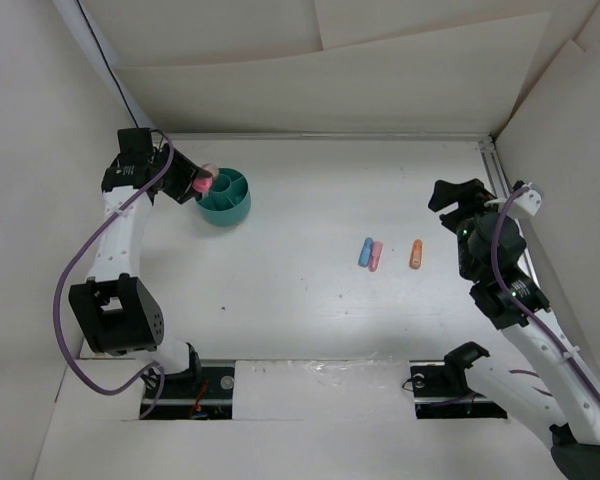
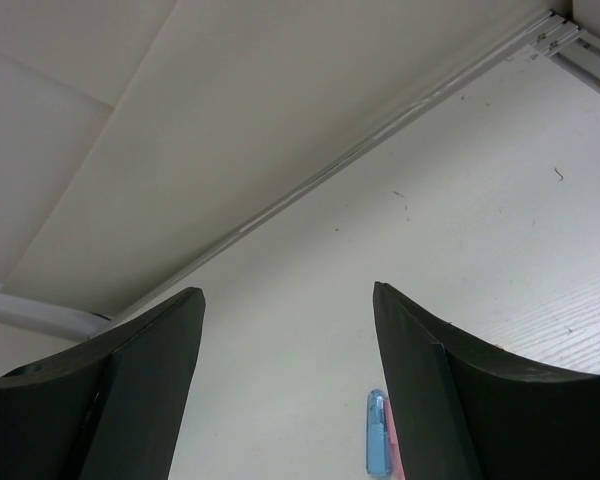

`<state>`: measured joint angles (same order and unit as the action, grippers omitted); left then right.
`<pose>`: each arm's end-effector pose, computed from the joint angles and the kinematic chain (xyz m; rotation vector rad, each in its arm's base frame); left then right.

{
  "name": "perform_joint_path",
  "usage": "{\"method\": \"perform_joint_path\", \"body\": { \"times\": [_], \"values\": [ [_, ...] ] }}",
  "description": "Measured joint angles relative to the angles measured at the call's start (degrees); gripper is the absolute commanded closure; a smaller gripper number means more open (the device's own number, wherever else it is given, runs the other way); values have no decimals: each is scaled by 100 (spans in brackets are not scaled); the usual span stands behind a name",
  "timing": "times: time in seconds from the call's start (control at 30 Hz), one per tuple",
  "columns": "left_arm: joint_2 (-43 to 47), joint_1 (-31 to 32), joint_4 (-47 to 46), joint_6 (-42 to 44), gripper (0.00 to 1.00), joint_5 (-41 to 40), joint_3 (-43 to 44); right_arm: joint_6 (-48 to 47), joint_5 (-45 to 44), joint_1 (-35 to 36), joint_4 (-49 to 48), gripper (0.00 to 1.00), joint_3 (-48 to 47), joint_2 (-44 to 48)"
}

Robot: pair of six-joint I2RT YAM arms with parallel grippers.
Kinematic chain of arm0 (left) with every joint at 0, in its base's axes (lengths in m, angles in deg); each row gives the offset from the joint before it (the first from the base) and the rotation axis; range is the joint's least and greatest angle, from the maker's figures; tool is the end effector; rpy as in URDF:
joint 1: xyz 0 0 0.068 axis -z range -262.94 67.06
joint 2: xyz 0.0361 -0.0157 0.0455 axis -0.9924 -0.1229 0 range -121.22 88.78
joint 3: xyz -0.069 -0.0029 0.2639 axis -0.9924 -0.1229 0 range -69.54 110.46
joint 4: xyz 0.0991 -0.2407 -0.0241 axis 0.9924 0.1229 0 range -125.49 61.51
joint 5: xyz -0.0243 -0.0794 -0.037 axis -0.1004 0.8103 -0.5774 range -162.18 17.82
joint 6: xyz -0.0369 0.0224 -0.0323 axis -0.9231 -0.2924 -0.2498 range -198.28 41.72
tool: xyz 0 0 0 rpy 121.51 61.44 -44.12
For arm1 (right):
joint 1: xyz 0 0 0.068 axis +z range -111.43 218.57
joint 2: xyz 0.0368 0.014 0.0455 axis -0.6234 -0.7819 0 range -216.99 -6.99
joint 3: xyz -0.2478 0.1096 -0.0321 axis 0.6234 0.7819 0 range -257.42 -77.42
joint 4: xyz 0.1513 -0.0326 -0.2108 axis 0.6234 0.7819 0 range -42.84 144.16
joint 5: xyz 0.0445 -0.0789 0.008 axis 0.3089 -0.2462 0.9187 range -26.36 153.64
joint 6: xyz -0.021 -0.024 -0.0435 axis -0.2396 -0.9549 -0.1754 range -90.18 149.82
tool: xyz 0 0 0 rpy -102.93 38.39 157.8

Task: Sort the stationery into containers
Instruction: Place the stationery in the storage box.

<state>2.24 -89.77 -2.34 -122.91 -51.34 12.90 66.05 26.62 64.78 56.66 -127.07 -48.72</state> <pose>0.3372 0.0276 0.3544 -0.7991 2.1354 -0.7597 0.1529 0.0514 0.3796 0.6274 1.4748 0.3322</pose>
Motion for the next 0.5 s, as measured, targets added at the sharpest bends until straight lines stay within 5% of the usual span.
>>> {"method": "perform_joint_path", "body": {
  "times": [0.5],
  "values": [
    [-157, 83, -37, 4, 83, 232, -4, -2, 24, 0, -11, 26, 0, -2]
  ]
}}
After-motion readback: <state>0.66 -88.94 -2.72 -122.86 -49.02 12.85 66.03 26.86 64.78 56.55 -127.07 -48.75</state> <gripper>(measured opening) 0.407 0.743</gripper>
